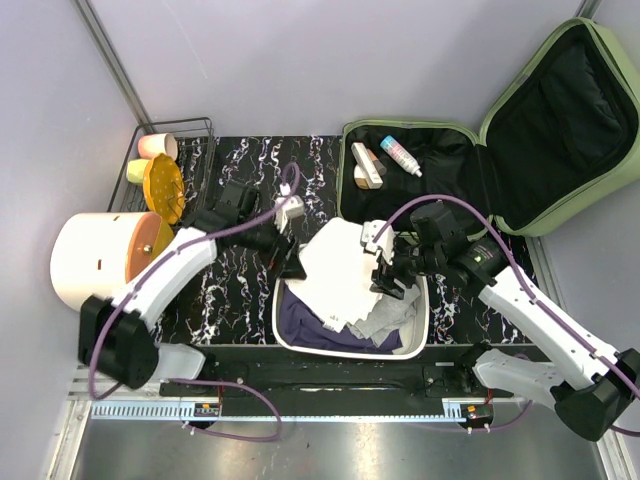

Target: Open, take out, and arrange the luggage

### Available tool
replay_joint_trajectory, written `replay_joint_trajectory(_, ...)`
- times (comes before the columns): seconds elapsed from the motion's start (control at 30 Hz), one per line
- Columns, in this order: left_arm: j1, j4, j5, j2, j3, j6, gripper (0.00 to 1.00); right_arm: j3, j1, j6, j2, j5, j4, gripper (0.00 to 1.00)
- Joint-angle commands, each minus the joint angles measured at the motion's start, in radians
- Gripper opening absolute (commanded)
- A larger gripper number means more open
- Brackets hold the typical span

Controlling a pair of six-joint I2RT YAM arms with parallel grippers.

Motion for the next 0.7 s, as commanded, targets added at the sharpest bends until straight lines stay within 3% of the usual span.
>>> replay_joint_trajectory(0.0,-0.149,-0.046,-0.044,-0.214,-0.003,0.464,0.95,0.010,-0.027,0.270,-0.015,0.050,0.043,0.72)
replay_joint_trajectory(0.03,-0.179,-0.047,-0.111,-0.223,-0.006,0.565,0.94,0.015,-0.049,0.298,-0.013,0.040,0.048,0.72)
replay_joint_trajectory(0.17,-0.310,-0.087,-0.142,-0.159,0.044,0.670,0.75,0.062,-0.190,0.479,0.055,-0.060,0.051,0.72)
replay_joint_trajectory(0.2,-0.330,-0.095,-0.141,-0.148,0.047,0.693,0.74,0.073,-0.239,0.502,0.069,-0.089,0.051,0.72)
replay_joint_trajectory(0.53,-0.508,0.091,-0.347,-0.087,-0.117,0.886,0.78,0.122,-0.273,0.558,0.083,-0.086,0.048,0.75)
replay_joint_trajectory(0.67,-0.568,0.122,-0.409,-0.091,-0.203,0.964,0.89,0.133,-0.274,0.539,0.076,-0.082,0.037,0.78)
